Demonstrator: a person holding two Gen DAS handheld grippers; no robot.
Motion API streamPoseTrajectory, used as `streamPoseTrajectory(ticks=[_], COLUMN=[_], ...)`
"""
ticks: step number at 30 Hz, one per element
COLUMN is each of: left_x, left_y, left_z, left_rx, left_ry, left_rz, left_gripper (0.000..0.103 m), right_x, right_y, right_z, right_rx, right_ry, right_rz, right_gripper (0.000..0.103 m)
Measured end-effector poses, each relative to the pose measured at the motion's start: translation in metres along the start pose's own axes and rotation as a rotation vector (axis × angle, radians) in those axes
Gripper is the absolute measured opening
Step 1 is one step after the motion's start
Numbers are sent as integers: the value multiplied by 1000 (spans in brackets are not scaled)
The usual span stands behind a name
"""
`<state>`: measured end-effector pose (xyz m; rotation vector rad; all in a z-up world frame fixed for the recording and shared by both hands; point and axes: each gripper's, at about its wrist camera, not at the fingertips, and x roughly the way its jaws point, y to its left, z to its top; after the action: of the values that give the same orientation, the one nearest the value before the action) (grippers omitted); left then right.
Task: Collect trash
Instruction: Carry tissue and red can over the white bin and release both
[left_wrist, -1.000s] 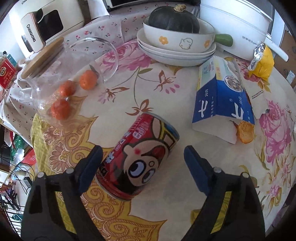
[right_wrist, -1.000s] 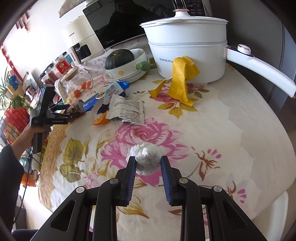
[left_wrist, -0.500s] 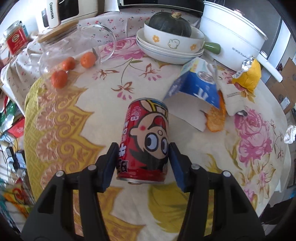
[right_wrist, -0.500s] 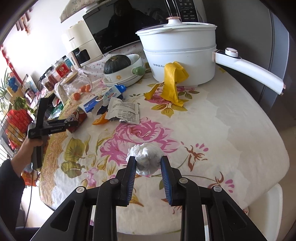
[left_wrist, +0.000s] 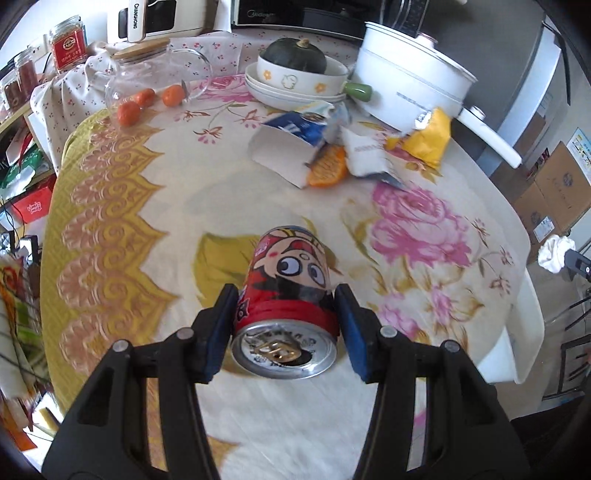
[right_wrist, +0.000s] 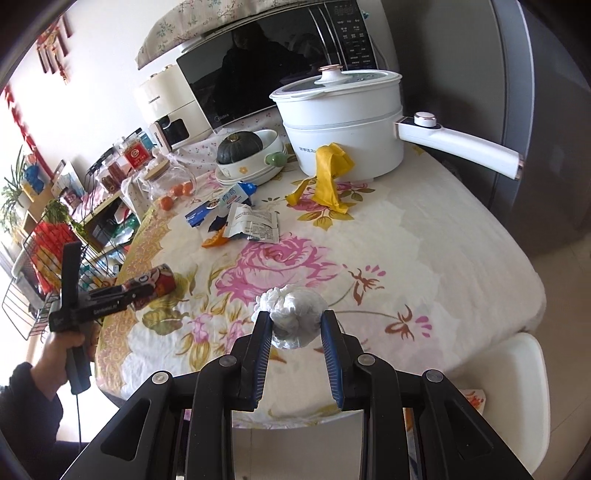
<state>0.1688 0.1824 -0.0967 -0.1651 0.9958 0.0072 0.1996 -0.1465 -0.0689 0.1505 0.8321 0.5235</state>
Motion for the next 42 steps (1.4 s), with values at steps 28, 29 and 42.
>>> streamPoseTrajectory(ticks=[28, 29, 42], left_x=[-23, -23, -10], left_y=[-147, -154, -264], left_z=[-15, -14, -18], left_rx=[88, 94, 233], left_ry=[-103, -105, -77], left_rz=[-202, -215, -419], left_gripper=[55, 55, 55], right_x=[-57, -59, -73], right_y=[-94, -100, -159], right_z=[-42, -44, -71], right_rx=[168, 177, 250], right_ry=[-24, -23, 21], right_rz=[-152, -160, -254], right_gripper=[28, 28, 28])
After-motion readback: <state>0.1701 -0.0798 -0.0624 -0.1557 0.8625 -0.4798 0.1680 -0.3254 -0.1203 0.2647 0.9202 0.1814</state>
